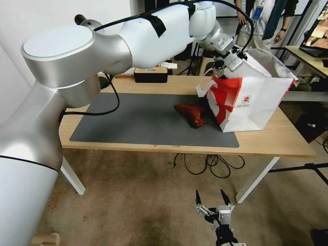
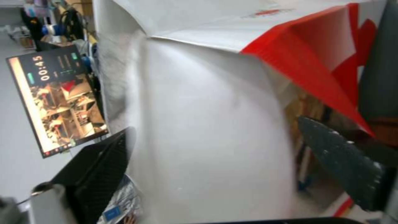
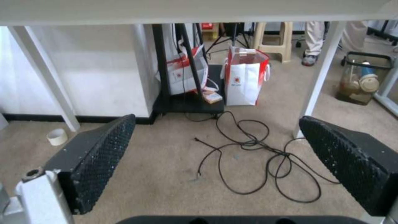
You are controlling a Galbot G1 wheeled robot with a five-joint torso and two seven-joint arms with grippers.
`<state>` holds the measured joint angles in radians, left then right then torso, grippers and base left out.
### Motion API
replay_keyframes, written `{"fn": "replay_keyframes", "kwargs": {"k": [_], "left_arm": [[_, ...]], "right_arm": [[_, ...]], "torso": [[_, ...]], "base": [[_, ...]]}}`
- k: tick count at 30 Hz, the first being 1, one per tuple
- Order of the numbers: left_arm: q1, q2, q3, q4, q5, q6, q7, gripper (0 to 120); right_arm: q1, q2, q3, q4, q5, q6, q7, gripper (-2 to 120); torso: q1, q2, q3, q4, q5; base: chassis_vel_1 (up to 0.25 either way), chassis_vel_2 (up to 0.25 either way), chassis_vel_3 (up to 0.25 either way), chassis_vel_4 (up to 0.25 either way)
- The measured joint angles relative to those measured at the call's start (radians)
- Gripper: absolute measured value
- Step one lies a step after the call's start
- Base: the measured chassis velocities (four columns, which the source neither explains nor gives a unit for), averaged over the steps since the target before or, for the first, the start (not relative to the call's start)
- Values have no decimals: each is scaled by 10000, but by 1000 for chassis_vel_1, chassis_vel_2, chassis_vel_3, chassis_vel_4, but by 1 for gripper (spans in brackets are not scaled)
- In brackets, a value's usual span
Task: Sweep shrimp from table into container with towel, then put container into takeout bag.
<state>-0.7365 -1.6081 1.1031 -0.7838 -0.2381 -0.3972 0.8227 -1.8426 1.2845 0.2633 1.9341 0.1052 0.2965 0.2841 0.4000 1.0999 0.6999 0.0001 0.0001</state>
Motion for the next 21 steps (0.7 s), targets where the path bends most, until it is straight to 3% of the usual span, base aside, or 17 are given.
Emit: {"fn": "replay_keyframes", "kwargs": {"k": [11,21], "left_arm": [[-70,0,-12,-10,-298,114,-160,100],[-530,0,-69,-208,-1391,577,-427,100]], "right_arm": [[24,-55,-16,-49,7,-44,1,100],[79,-144,-65,-45,36,-105,6,100]], "torso": [[0,0,0,-1,0],[0,0,0,0,1]], "base": [[0,0,0,0],[0,0,0,0]]}}
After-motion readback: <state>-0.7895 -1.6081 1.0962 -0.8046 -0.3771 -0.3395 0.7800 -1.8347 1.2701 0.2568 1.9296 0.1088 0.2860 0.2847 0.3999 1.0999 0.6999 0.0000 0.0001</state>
